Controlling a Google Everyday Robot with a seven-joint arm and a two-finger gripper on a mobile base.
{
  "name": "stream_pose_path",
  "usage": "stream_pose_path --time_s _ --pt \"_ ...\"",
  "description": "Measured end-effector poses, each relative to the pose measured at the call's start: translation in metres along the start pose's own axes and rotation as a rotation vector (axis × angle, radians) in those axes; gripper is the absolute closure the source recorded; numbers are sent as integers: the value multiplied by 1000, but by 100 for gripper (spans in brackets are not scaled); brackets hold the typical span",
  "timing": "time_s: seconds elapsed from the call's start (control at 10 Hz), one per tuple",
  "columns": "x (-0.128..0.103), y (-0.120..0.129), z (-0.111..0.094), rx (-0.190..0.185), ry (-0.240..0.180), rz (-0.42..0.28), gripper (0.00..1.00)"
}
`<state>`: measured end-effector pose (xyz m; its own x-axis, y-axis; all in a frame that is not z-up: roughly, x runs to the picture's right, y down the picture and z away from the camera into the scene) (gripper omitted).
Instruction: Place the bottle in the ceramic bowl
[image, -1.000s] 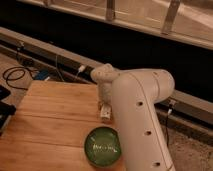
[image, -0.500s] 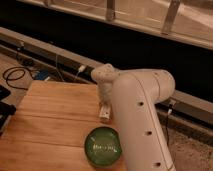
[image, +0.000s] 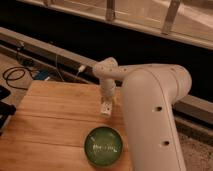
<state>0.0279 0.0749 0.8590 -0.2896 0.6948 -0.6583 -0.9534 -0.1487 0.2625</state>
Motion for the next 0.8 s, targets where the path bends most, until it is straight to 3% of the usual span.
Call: stream_pose_path --time_s 0.2,0.3,0.5,0.8 --pt "6 -26 -46 15 -62 16 100" --pt "13 -45 -60 27 -80 32 100" --pt "41 -88 -69 52 -82 75 100" --pt "82 -127 -65 55 -57 148 100"
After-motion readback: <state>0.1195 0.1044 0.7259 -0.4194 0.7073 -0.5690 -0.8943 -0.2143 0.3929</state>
